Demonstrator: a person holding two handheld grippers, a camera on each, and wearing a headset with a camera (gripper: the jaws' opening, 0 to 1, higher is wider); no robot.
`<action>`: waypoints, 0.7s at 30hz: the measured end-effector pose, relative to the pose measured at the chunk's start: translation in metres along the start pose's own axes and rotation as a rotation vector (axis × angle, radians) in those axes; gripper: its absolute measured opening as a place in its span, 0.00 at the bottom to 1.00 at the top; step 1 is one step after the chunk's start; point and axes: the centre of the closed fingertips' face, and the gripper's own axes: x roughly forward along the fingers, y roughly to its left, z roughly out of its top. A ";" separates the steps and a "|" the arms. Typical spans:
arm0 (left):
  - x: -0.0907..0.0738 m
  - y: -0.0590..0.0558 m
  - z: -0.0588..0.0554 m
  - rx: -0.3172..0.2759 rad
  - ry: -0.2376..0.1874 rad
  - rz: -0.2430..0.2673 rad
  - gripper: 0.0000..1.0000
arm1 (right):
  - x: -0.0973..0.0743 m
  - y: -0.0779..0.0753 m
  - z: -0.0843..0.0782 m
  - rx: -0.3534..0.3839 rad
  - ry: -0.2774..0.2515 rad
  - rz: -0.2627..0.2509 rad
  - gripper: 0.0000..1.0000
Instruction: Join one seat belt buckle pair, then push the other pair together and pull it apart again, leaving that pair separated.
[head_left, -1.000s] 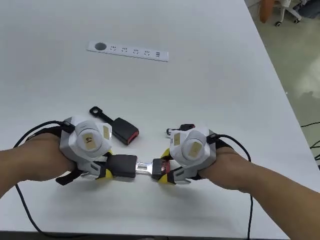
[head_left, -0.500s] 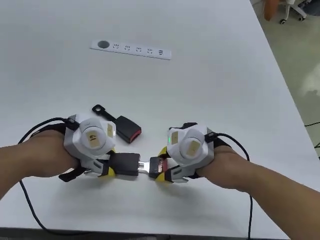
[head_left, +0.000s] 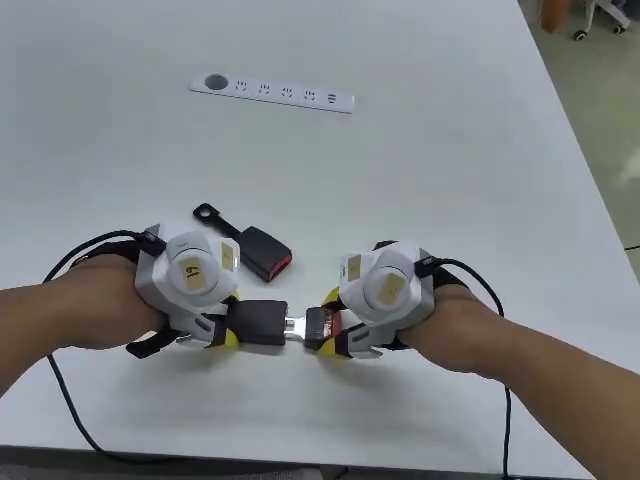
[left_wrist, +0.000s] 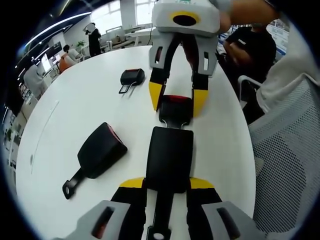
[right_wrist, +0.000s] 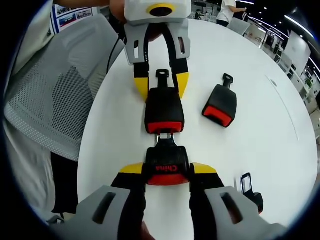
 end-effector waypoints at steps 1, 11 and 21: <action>0.000 0.000 -0.001 0.007 0.003 -0.002 0.31 | 0.000 0.001 0.001 -0.006 0.005 0.001 0.31; 0.000 0.002 -0.001 0.029 0.017 -0.014 0.31 | 0.001 -0.001 0.003 -0.001 0.002 -0.004 0.30; 0.000 0.002 -0.001 0.032 0.012 -0.014 0.30 | 0.006 -0.001 0.012 -0.017 -0.001 0.001 0.30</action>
